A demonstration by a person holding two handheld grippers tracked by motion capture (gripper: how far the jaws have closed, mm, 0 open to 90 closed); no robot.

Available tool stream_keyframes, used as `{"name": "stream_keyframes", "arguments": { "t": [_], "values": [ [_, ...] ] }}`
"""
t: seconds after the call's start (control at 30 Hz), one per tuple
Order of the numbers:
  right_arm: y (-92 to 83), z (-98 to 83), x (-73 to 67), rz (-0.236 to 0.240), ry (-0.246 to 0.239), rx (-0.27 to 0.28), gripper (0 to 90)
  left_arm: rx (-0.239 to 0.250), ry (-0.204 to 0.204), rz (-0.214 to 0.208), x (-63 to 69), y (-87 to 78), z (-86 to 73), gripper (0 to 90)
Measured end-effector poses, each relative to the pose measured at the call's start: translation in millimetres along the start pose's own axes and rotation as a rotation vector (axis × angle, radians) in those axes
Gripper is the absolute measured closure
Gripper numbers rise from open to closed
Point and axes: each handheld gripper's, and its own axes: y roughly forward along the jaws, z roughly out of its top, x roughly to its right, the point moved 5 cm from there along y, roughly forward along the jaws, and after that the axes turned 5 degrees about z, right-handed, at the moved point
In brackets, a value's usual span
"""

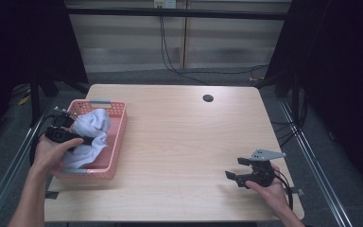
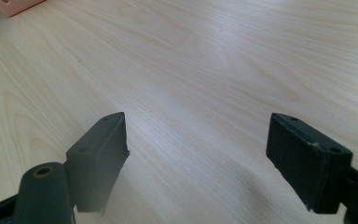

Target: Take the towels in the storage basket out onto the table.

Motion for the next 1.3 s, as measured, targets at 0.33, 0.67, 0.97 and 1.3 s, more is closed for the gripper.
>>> {"name": "stream_keyframes", "arguments": {
  "t": [0.33,0.67,0.97,1.3],
  "values": [
    [-0.6,-0.2,-0.1,0.002,-0.004,-0.001,19.9,0.076,0.006,-0.01,6.6,-12.9,16.0,50.4],
    [-1.4,0.5,-1.0,0.019,-0.008,0.01,18.2,0.117,-0.013,-0.026,10.5,-27.7,25.5,50.2],
    [-1.4,0.2,-0.3,0.017,-0.002,0.007,18.1,0.152,-0.006,-0.035,17.1,-39.9,30.2,50.1],
    [-1.8,0.2,-0.7,0.015,-0.003,0.006,17.5,0.177,0.039,-0.058,39.8,-55.2,40.6,49.5]
  ]
}}
